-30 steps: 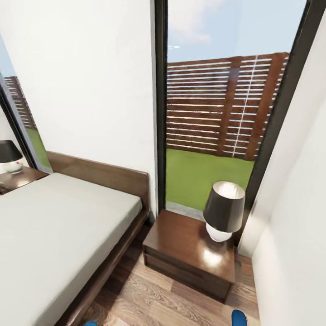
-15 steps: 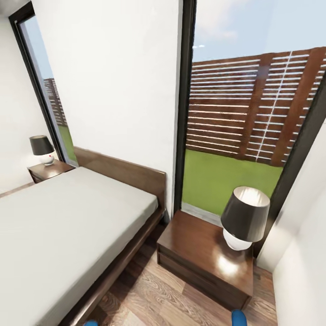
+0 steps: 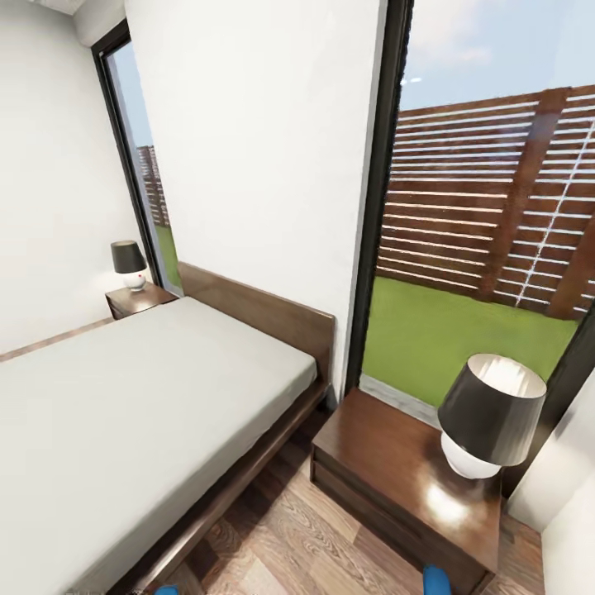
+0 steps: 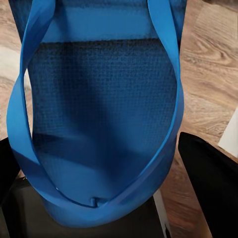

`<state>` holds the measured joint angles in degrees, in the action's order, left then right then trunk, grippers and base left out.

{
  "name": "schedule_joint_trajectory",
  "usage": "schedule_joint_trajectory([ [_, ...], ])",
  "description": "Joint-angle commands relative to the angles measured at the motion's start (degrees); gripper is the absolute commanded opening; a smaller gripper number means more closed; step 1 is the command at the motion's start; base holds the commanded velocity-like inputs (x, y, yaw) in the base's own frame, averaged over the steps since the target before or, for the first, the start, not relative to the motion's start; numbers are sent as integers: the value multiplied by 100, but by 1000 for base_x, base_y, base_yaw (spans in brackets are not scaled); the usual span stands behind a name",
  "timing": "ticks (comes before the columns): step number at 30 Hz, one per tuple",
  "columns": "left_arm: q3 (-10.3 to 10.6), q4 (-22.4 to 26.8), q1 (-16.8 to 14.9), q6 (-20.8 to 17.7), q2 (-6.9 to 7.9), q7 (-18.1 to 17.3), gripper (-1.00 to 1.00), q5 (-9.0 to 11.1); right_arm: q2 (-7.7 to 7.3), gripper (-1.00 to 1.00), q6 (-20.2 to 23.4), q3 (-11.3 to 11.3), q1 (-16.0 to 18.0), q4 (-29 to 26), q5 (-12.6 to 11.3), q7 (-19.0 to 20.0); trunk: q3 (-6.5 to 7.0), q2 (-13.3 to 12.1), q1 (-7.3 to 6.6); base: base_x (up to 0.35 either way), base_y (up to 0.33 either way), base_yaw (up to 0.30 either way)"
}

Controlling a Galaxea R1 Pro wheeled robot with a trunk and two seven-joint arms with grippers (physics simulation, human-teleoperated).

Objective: In the bedroom, move the book from the bed onto either nightstand, and place the two sandals side by side next to the bed.

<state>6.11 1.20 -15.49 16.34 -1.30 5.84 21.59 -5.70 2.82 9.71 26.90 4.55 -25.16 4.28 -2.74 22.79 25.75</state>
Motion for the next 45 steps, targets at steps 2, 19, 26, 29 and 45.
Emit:
schedule_joint_trajectory([
  [2, 49, -6, -6, 18, -2, 22, -100, 29, -1, -100, 8, 48, 8, 11, -59, 29, -13, 12, 3, 0, 0, 291],
  [19, 50, -6, -6, 19, -2, 22, -100, 29, -1, -100, 8, 48, 8, 11, -59, 29, -13, 12, 3, 0, -1, 291],
  [26, 49, -6, -6, 16, -2, 22, -100, 29, -1, -100, 8, 48, 8, 11, -59, 29, -13, 12, 3, 0, -78, 291],
  [29, 49, -6, -6, 17, -2, 22, -100, 32, -1, -100, 8, 48, 8, 10, -59, 29, -13, 12, 3, 0, -21, 291],
  [45, 49, -6, -6, 15, -2, 22, -100, 37, -1, -100, 8, 48, 8, 10, -59, 29, -13, 12, 3, 0, -2, 291],
])
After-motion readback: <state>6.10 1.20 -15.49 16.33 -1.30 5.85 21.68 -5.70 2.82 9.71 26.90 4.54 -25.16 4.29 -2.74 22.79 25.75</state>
